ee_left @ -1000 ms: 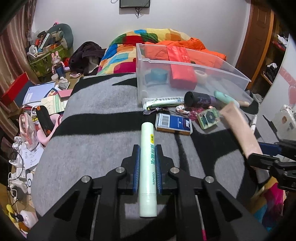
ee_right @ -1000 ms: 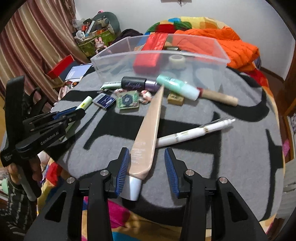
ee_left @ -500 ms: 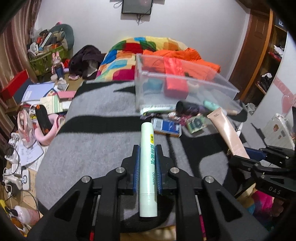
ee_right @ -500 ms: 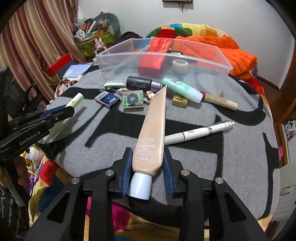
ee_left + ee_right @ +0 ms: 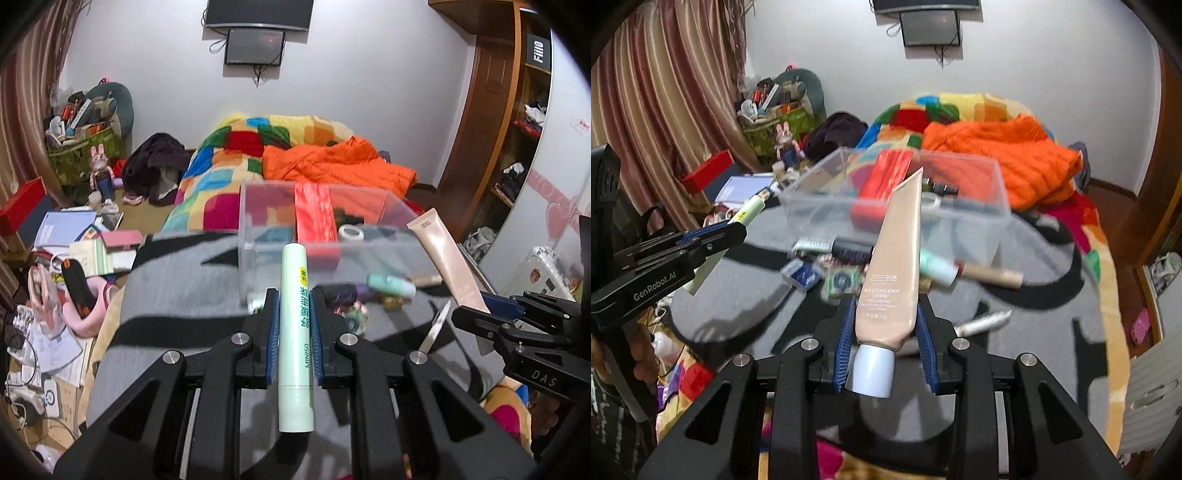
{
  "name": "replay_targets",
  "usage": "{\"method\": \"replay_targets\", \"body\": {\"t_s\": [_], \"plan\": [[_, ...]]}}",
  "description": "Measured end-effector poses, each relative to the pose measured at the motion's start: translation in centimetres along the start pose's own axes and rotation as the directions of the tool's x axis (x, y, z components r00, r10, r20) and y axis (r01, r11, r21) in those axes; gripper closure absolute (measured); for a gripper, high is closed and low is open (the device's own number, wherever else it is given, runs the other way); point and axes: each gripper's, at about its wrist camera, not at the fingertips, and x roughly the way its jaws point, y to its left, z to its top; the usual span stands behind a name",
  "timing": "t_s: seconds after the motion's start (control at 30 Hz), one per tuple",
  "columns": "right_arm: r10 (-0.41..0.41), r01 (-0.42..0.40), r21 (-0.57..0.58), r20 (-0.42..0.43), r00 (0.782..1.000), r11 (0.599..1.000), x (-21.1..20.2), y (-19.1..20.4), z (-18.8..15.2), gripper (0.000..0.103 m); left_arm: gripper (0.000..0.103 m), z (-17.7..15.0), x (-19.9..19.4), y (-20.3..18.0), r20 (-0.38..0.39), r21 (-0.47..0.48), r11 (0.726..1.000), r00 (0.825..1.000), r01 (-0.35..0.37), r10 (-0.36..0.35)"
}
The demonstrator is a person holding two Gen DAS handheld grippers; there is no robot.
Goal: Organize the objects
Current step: 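Place both tubes into the clear box and open both tools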
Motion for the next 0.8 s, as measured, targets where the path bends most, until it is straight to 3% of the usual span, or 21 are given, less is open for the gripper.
{"method": "replay_targets", "body": {"t_s": [0.33, 0.8], "plan": [[-0.032, 0.032, -0.006, 0.066, 0.997, 0.999, 1.0, -1.7, 4.7, 0.074, 0.088, 3.8, 2.4, -0.5, 0.019, -0.001, 1.000, 0.999, 0.032, -0.032], [-0.075, 0.075, 0.005, 0.039, 0.996, 0.997, 7.1, -4.7, 8.7, 0.074, 0.088, 8.4, 9.4, -0.8, -0.031, 0.024, 0.998, 0.998, 0.049, -0.048]]}}
